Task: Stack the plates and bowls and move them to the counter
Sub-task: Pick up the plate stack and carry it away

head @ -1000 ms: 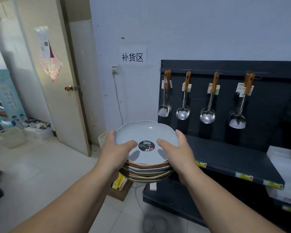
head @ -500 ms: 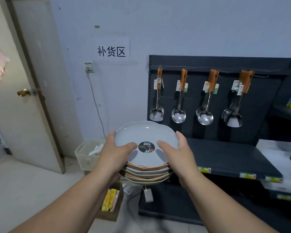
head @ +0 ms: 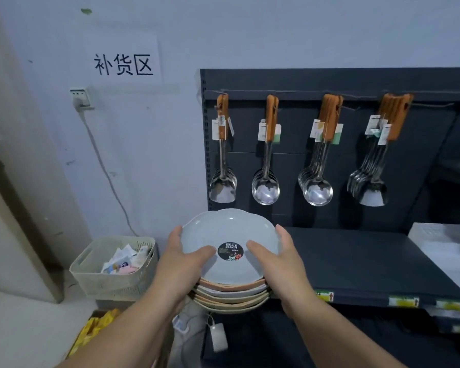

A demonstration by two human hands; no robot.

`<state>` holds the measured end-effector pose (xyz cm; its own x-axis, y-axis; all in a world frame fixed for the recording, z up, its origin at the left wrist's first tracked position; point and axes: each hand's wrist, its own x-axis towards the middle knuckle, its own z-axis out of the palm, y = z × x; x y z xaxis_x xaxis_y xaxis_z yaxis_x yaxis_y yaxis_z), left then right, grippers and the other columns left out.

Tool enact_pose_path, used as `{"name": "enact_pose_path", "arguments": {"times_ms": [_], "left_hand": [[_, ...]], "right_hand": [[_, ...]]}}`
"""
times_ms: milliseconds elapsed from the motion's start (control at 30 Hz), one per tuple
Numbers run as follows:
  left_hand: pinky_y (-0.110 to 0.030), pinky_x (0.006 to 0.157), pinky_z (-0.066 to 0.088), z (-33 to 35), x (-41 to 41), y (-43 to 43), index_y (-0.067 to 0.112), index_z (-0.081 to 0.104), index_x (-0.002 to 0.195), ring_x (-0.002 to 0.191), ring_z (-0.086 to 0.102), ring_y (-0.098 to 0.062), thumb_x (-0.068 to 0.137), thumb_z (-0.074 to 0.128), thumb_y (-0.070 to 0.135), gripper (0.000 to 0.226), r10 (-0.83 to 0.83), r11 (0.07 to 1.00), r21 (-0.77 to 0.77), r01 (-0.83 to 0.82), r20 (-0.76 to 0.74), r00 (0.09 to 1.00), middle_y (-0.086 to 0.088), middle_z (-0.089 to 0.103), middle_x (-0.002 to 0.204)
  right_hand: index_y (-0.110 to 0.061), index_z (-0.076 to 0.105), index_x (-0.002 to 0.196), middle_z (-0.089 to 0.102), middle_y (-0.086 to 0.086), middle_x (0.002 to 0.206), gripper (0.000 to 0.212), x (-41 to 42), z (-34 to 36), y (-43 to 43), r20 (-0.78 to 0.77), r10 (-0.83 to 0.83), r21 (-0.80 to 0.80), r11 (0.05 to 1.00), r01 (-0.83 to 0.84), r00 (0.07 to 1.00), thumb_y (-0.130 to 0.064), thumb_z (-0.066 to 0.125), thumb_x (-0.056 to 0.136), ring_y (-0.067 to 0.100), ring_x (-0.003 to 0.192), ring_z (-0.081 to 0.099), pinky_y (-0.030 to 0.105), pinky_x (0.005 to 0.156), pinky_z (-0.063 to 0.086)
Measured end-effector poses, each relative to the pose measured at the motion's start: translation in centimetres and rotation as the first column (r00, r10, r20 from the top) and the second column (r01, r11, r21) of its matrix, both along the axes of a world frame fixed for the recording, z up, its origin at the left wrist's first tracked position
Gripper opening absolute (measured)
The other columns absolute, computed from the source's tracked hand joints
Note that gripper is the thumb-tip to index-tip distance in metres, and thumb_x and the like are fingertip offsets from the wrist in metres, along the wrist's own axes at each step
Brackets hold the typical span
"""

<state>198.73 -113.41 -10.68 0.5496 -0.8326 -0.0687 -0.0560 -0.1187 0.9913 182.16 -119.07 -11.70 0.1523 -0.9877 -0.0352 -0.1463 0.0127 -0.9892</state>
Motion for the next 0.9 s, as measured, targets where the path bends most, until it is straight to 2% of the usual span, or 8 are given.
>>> {"name": "enact_pose_path", "arguments": {"times_ms": [233,333,400,467,533,633,767,900], "left_hand": [[-0.027,0.078,0.045,-4.7,-1.9,-10.1,0.033,0.03,0.143,0.096,0.053,-0.015,0.082,0.07,0.014,0.075,-0.002,0.998,0.064,0.006,-0.053,0.999,0.011,0.045,0.109],[-0.018,0.059,0.042,-6.7,-2.4,-13.6,0.042,0.044,0.095,0.076,0.05,-0.002,0.083,0.069,0.011,0.042,-0.032,0.993,0.119,0.028,0.031,0.999,0.019,0.044,0.085],[-0.022,0.063,0.045,-8.8,-2.6,-15.9,0.041,0.042,0.085,0.081,0.055,-0.01,0.08,0.071,0.011,0.042,-0.057,0.99,0.132,0.045,0.091,0.994,0.015,0.05,0.086],[-0.031,0.073,0.047,-10.4,-3.3,-17.7,0.043,0.046,0.104,0.088,0.056,-0.013,0.079,0.072,0.017,0.044,-0.101,0.984,0.157,0.082,0.113,0.988,0.013,0.053,0.094],[-0.029,0.075,0.045,-11.5,-4.4,-19.6,0.04,0.038,0.127,0.094,0.053,-0.011,0.079,0.071,0.023,0.061,-0.129,0.978,0.173,0.112,0.09,0.988,0.018,0.049,0.099],[-0.016,0.068,0.041,-13.1,-6.0,-22.0,0.052,0.032,0.116,0.089,0.051,-0.001,0.08,0.071,0.02,0.061,-0.157,0.973,0.178,0.147,0.043,0.987,0.026,0.047,0.097],[-0.032,0.094,0.045,-15.7,-7.5,-24.8,0.042,0.02,0.144,0.112,0.05,-0.011,0.078,0.072,0.027,0.085,-0.225,0.952,0.209,0.224,-0.022,0.974,0.017,0.049,0.125],[-0.034,0.097,0.045,-17.6,-8.8,-27.2,0.042,0.015,0.147,0.116,0.049,-0.012,0.079,0.072,0.029,0.09,-0.281,0.939,0.197,0.28,-0.025,0.959,0.016,0.046,0.132]], "right_hand": [[-0.048,0.039,0.098,0.048,-0.03,0.095,0.034,-1.5,-4.8,-10.9,-0.049,0.045,0.062,0.997,-0.041,0.998,-0.03,0.066,0.087,-0.006,0.087,0.05,0.021,0.071,0.042],[-0.049,0.033,0.114,0.045,-0.032,0.1,0.046,-1.9,-7.3,-13.8,-0.029,0.044,0.076,0.996,-0.041,0.999,-0.032,0.067,0.088,-0.003,0.092,0.051,0.022,0.077,0.042],[-0.048,0.032,0.122,0.042,-0.034,0.102,0.05,-2.5,-8.9,-15.3,-0.023,0.009,0.104,0.995,-0.006,1.0,-0.034,0.067,0.088,0.001,0.098,0.05,0.024,0.083,0.039],[-0.049,0.038,0.115,0.043,-0.035,0.1,0.043,-3.3,-10.3,-16.8,-0.02,-0.041,0.124,0.991,0.043,0.999,-0.031,0.067,0.088,-0.001,0.095,0.051,0.023,0.081,0.04],[-0.046,0.038,0.131,0.047,-0.031,0.106,0.054,-4.3,-11.7,-18.4,-0.019,-0.075,0.142,0.987,0.077,0.997,-0.034,0.068,0.087,0.004,0.103,0.053,0.027,0.088,0.042],[-0.039,0.03,0.146,0.05,-0.019,0.124,0.07,-6.1,-13.4,-20.6,-0.033,-0.128,0.156,0.979,0.132,0.991,-0.036,0.068,0.086,0.01,0.114,0.052,0.028,0.09,0.044],[-0.039,0.036,0.142,0.054,-0.024,0.12,0.067,-8.1,-15.4,-23.3,-0.046,-0.204,0.143,0.968,0.208,0.978,-0.034,0.071,0.086,0.002,0.108,0.056,0.026,0.086,0.048],[-0.045,0.038,0.136,0.055,-0.027,0.116,0.059,-9.7,-17.0,-25.1,-0.031,-0.239,0.142,0.96,0.241,0.97,-0.031,0.069,0.088,-0.004,0.102,0.057,0.021,0.081,0.048]]}}
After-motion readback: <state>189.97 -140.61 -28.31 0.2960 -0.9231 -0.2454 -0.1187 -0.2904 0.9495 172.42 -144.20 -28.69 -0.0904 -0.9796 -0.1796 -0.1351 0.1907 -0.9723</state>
